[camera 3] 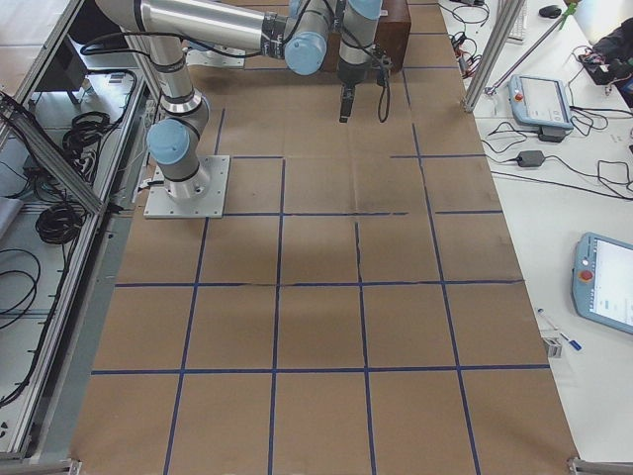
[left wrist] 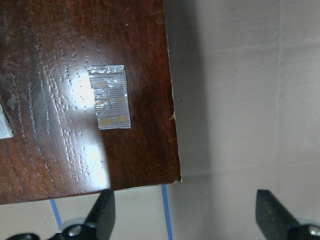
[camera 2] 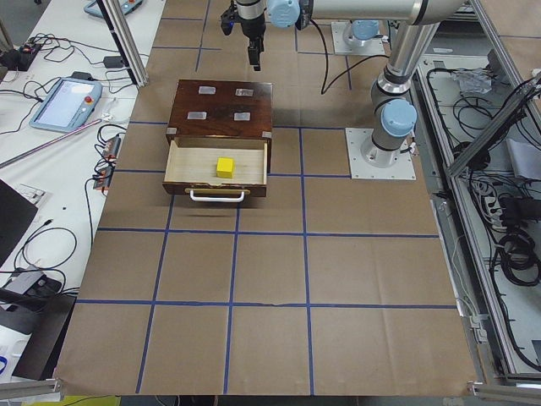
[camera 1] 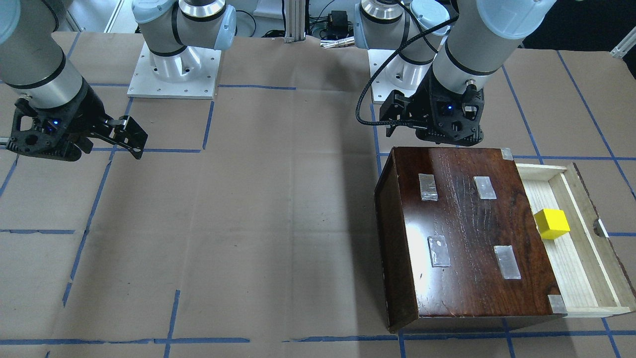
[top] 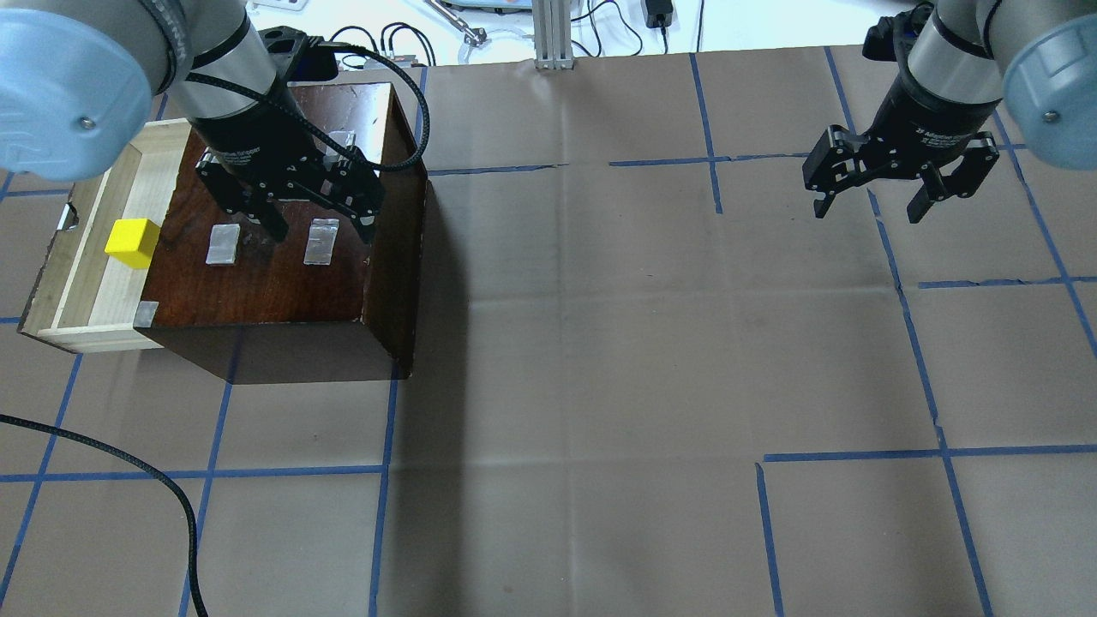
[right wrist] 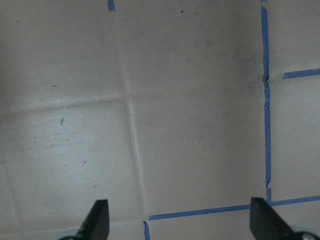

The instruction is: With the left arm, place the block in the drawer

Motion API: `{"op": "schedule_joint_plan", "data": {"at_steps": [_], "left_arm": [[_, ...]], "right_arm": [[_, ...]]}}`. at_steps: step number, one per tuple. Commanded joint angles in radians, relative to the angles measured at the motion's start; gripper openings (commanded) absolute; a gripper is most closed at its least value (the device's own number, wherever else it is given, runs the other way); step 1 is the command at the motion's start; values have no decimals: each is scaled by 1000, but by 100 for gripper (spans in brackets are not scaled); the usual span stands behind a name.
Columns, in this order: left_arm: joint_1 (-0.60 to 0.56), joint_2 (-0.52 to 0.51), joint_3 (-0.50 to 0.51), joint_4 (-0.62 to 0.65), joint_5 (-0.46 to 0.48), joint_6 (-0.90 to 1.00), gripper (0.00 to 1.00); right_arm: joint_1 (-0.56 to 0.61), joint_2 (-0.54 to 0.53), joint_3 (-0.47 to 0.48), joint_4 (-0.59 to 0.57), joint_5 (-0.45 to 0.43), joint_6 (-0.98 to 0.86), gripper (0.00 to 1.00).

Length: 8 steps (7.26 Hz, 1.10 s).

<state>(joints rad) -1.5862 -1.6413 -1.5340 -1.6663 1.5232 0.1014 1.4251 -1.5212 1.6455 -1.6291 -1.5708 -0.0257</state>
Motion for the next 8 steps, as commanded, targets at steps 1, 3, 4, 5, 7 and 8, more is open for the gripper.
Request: {"op": "schedule_joint_plan", "data": {"at_steps": [1,3,4,5,7,8], "left_arm": [[2,0,0,0,0,0,99],[2,0,0,0,0,0,99],[5,0,0,0,0,3,99],[9,0,0,0,2,3,99],[12,1,0,0,2,6,99],[12,2,0,0,2,6,99]], "right_arm": [[0,0,0,0,0,0,100],[0,0,-1,0,0,1,100],[0,0,0,0,0,1,100],[0,0,0,0,0,0,100],[0,0,0,0,0,0,100],[0,0,0,0,0,1,100]]}}
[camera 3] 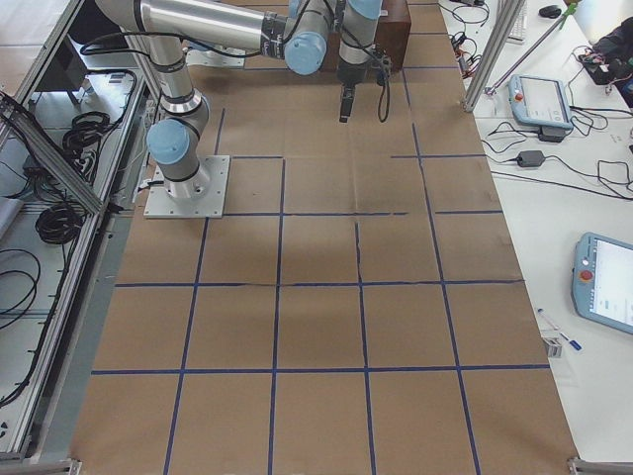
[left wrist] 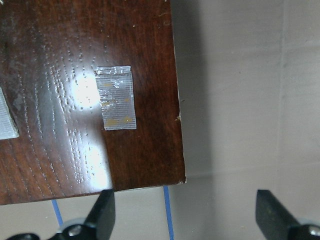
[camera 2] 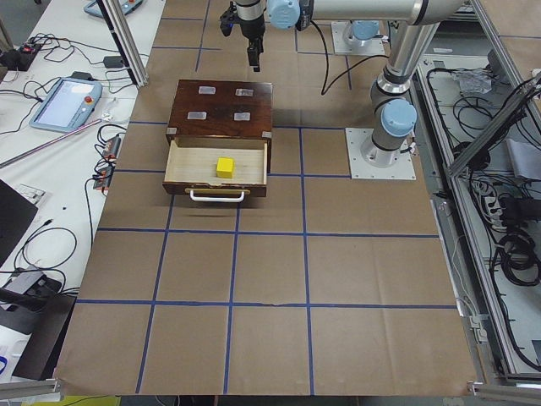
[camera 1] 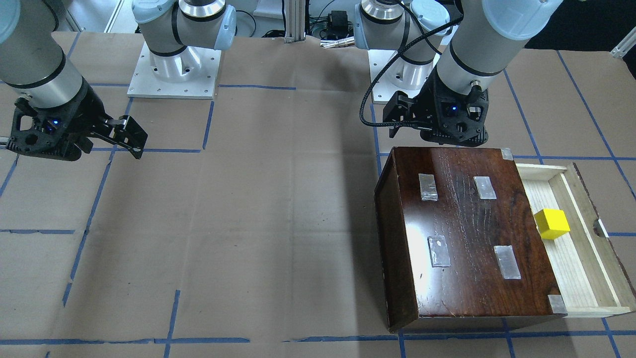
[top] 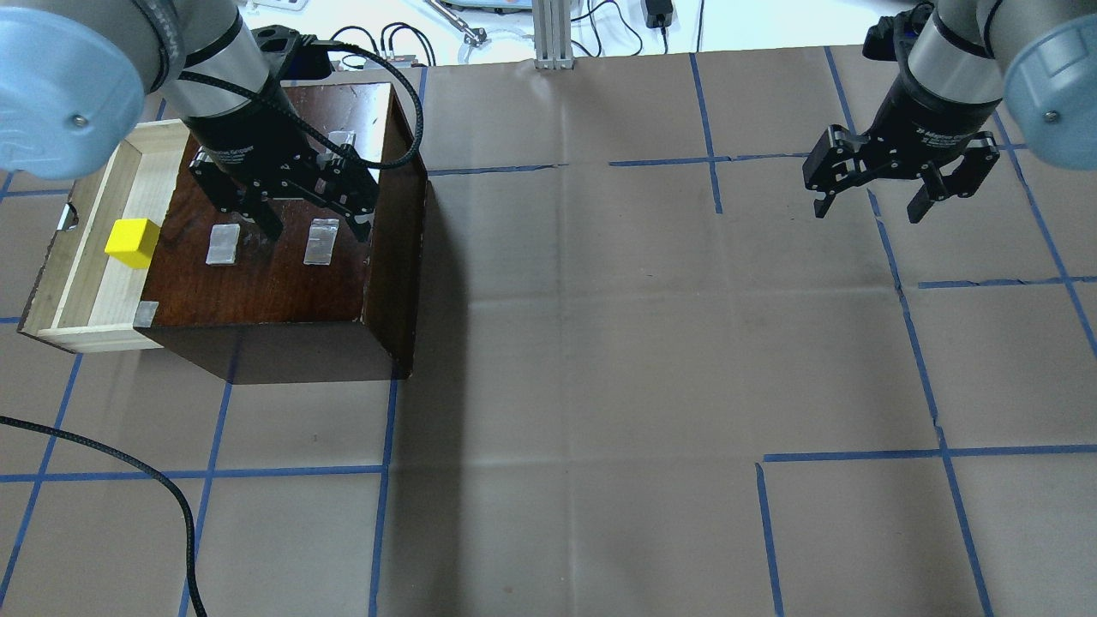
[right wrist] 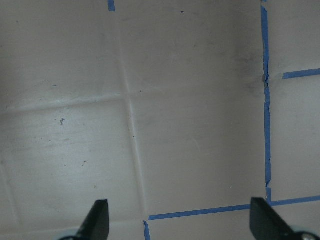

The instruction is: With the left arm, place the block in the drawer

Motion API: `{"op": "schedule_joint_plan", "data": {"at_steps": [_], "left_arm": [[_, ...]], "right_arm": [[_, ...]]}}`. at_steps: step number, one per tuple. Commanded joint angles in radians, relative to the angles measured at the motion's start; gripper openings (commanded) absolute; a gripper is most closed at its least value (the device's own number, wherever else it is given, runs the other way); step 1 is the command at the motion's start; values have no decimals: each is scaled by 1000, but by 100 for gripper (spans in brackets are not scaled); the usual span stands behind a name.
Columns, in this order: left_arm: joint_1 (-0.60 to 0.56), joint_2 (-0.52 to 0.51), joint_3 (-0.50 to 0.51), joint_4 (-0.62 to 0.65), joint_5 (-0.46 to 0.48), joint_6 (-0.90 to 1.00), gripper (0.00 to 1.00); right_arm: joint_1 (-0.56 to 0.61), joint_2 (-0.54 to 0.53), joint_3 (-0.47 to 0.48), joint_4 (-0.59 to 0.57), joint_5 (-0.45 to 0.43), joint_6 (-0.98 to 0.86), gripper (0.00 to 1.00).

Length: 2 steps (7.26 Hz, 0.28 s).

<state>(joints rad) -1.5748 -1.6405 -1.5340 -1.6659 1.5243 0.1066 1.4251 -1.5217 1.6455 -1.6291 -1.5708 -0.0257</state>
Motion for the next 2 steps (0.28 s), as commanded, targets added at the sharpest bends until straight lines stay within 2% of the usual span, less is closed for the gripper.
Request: {"op": "schedule_joint_plan", "data": {"at_steps": [1,2], "left_arm": [[1,-1,0,0,0,1,99],[1,-1,0,0,0,1,99]], "right_arm": [[0,0,0,0,0,1,100],[0,0,0,0,0,0,100]]}}
